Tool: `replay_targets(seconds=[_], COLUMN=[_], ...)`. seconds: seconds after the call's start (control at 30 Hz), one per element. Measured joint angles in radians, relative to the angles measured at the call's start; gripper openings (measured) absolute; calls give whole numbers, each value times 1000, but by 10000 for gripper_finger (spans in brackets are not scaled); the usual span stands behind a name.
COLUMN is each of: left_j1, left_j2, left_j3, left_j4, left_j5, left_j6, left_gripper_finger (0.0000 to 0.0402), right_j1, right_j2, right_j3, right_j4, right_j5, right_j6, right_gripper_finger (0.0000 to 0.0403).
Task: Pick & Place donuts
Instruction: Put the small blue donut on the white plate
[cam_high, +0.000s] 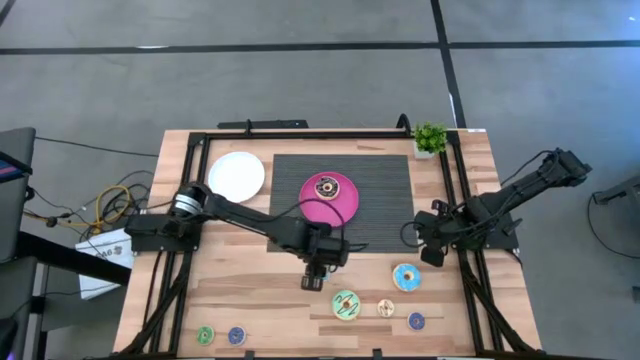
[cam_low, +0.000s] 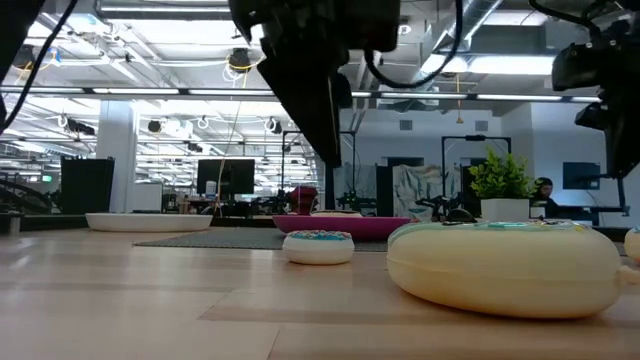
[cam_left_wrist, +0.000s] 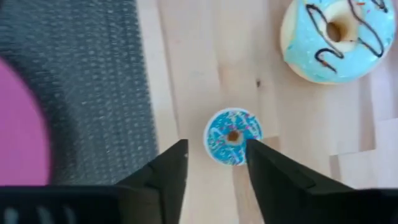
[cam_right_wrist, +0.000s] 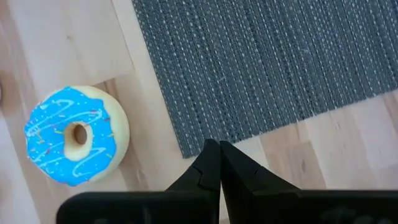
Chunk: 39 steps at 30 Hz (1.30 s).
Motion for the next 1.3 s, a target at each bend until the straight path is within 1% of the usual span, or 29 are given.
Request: replay_targets(seconds=[0.1, 0.17, 0.27, 0.37, 0.5, 0.63, 0.77, 0.87, 0.97, 1.1, 1.3], left_j1=[3, 2, -2, -7, -14, -30, -41, -41, -47, -55, -56], left_j2=[10, 13, 13, 13, 13, 13, 13, 13, 40, 80, 90], left_j3=[3, 3, 3, 3, -18, -67, -88, -89, -88, -89, -88], left_j4=[12, 9, 17, 21, 64, 126, 138, 143, 163, 195, 190], left_j5=[34, 31, -23, -53, -54, -47, -81, -82, -93, -50, -49], left_j6=[13, 13, 2, 15, 15, -33, -38, -37, -11, -10, -35], left_gripper_finger=[197, 216, 236, 247, 250, 250, 250, 250, 250, 250, 250], right_j1=[0, 0, 0, 0, 0, 0, 0, 0, 0, 0, 0], right_j2=[-2, -2, -2, -2, -2, -1, -1, -1, -1, -1, -1], right_j3=[0, 0, 0, 0, 0, 0, 0, 0, 0, 0, 0], right_j4=[2, 2, 1, 1, 1, 1, 1, 1, 2, 1, 6], right_j5=[0, 0, 1, 24, 43, 55, 85, 101, 105, 105, 104], right_j6=[0, 0, 0, 0, -1, -1, -1, 0, 0, 0, 0], right_gripper_finger=[0, 0, 0, 0, 0, 0, 0, 0, 0, 0, 0])
